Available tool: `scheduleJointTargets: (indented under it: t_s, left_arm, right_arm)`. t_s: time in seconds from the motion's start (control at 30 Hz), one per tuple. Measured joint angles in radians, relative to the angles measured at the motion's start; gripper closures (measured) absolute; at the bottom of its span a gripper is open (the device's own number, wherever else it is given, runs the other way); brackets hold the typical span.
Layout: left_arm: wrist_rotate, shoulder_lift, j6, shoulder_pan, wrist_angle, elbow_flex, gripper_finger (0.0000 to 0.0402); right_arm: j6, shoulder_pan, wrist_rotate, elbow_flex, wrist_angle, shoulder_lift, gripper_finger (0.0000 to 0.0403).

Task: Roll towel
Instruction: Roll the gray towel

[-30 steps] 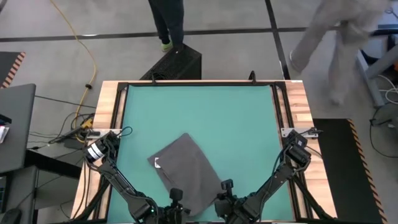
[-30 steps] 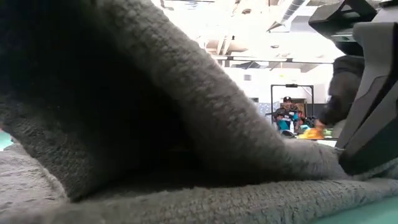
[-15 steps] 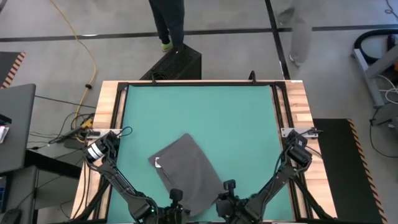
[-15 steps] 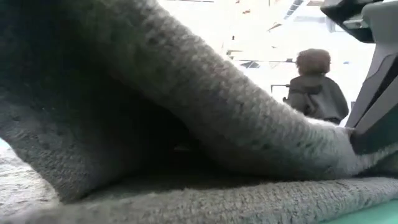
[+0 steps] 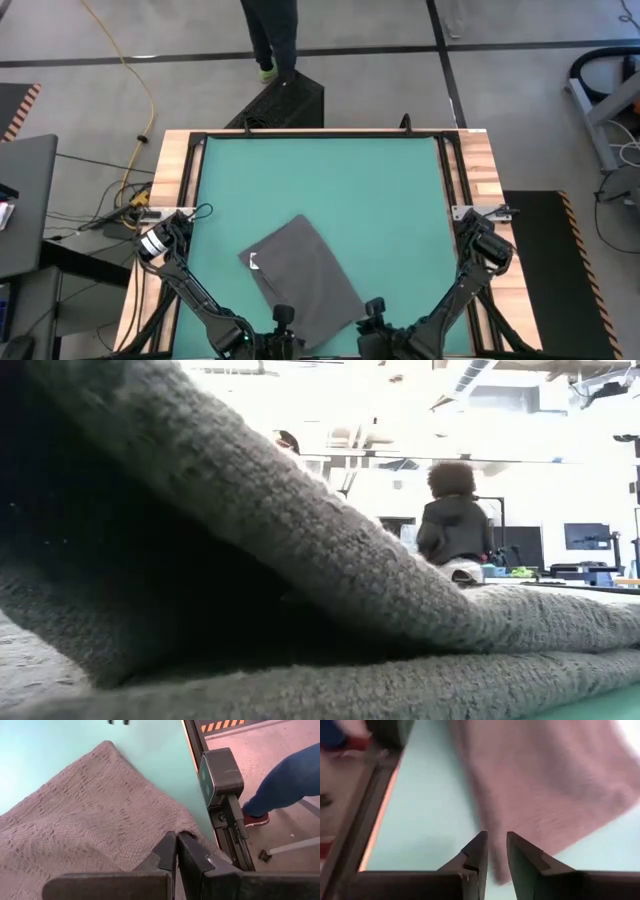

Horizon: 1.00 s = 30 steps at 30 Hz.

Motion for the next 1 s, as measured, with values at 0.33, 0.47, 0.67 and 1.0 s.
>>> scheduleJointTargets:
  t_s: [0.33, 0.47, 0.67, 1.0]
  left_arm:
    - [0.000, 0.000, -0.014, 0.004, 0.000, 0.000, 0.0401]
    - [0.022, 0.000, -0.029, 0.004, 0.000, 0.000, 0.0401]
    - [0.062, 0.000, -0.044, 0.008, 0.000, 0.000, 0.0401]
    - [0.102, 0.000, -0.053, 0.000, -0.033, 0.020, 0.0401]
  right_arm:
    - [0.096, -0.041, 0.160, -0.039, 0.098, 0.083, 0.0334]
    - [0.092, -0.038, 0.144, -0.038, 0.105, 0.110, 0.0344]
    - [0.108, -0.049, 0.093, -0.038, 0.095, 0.130, 0.0346]
    - [0.065, -0.053, 0.082, 0.006, 0.044, 0.126, 0.0347]
